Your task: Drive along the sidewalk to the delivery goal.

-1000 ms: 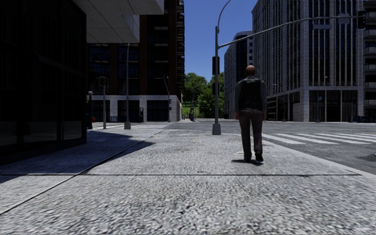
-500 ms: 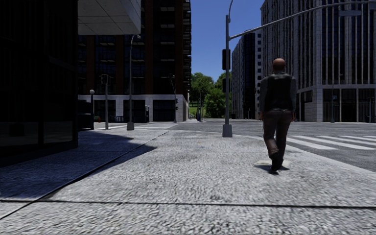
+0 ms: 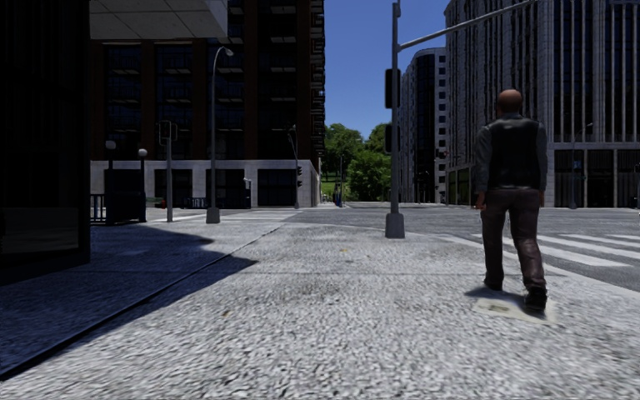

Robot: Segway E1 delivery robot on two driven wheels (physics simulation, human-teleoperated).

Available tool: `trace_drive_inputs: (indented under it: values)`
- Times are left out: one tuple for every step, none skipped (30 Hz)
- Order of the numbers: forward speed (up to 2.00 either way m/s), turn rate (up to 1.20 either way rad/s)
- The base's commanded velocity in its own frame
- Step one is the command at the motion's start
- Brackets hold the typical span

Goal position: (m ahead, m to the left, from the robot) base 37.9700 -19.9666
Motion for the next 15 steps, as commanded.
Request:
trace_drive_inputs:
  values:
    - [1.76, 0.0]
    - [1.76, 0.0]
    - [1.76, 0.0]
    - [1.76, 0.0]
    - [1.76, 0.0]
    - [1.76, 0.0]
    - [1.76, 0.0]
    - [1.76, 0.0]
    - [1.76, 0.0]
    - [1.76, 0.0]
    - [1.76, 0.0]
    - [1.76, 0.0]
    - [1.76, 0.0]
    - [1.76, 0.0]
    - [1.76, 0.0]
